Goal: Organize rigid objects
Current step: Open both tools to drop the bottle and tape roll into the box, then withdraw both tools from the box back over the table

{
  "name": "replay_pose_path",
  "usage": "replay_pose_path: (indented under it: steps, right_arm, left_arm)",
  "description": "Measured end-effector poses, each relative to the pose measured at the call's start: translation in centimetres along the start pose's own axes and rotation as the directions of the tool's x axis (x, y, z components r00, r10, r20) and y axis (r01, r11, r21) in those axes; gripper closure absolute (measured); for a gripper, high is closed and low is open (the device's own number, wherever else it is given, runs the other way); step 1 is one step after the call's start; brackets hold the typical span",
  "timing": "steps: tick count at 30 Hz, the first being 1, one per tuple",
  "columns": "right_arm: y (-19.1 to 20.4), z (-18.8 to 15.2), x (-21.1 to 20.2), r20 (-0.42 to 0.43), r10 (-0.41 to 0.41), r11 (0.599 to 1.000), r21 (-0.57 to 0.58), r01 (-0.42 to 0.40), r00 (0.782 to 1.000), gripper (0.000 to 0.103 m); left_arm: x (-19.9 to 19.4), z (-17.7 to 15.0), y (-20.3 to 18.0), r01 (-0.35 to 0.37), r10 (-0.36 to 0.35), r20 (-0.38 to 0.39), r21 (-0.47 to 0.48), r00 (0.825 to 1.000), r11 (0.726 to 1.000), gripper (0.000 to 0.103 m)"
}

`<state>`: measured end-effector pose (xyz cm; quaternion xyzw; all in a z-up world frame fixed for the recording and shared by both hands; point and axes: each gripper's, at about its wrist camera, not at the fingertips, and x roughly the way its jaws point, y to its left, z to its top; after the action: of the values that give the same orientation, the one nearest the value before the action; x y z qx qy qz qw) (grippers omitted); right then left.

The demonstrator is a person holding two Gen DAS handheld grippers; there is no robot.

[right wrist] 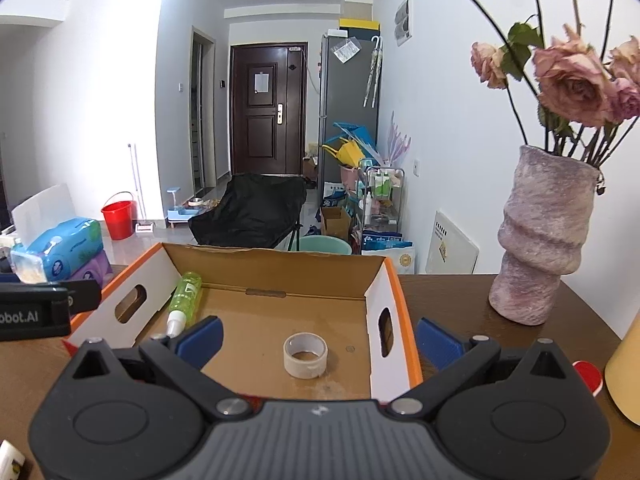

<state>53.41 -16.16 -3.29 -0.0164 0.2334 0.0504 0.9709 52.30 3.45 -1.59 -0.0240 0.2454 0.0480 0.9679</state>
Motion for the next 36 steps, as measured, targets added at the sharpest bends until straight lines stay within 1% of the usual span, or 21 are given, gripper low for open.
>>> replay_pose_path:
  steps: [12,20,30,36]
  right_arm:
    - [-0.7,-2.4,-5.6,0.026,0.009,1.000,-0.015,-0.008,1.000,0.000]
    - [-1.5,-4.1,-10.1,0.054,-0.003,1.000,-0.009,0.004,0.999,0.000]
    - [-2.1,-6.5,-14.6,0.051,-0.011,1.000,-0.008,0.012,0.999,0.000]
    - [-2.0,-7.9,-17.0,0.048,-0.012,1.000,-0.020,0.013,0.999,0.000]
  left_arm:
    - [-5.2,-2.5,1.3,-0.004,0.004,0.010,-0.009,1.000,1.000,0.000]
    - [-9.3,-4.1,2.3,-0.003,0.004,0.018,-0.014,1.000,1.000,0.000]
    - [-13.9,-6.2,3.9,-0.019,0.019,-0.003,-0.032,1.000,0.999,0.000]
    - [-16.0,-7.4,4.3,-0.012,0.012,-0.018,-0.031,1.000,0.999,0.000]
